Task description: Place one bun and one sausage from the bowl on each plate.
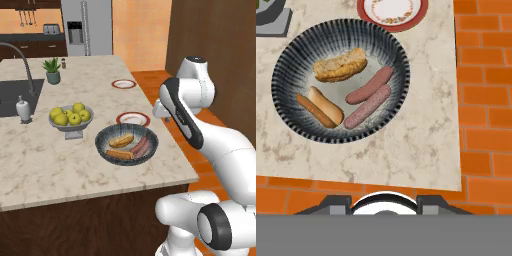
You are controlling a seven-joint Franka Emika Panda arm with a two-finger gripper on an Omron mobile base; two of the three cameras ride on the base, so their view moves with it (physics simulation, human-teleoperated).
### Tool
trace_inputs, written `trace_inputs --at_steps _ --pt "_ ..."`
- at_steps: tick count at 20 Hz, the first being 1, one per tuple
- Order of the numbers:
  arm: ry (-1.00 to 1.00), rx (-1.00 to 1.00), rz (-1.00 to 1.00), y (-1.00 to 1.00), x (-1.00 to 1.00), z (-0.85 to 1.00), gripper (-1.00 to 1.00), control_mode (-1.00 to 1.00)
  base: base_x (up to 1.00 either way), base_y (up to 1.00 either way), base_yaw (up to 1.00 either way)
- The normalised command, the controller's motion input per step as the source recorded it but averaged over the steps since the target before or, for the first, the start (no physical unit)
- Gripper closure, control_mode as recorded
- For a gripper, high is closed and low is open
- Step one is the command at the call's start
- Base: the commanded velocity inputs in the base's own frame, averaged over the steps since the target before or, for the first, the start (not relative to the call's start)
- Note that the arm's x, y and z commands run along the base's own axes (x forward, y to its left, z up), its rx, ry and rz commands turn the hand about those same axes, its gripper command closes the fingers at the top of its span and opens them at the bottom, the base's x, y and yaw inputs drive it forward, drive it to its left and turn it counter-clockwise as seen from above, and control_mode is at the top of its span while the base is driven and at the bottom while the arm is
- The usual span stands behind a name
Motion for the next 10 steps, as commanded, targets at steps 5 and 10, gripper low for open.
trace_inputs --at_steps 5,10 --pt "0.00 -0.06 -0.05 0.33 0.09 -0.05 -1.00 -1.00 0.00 0.00 0.00" --pt "0.00 -0.01 -0.33 0.94 0.68 -0.41 -1.00 -1.00 0.00 0.00 0.00"
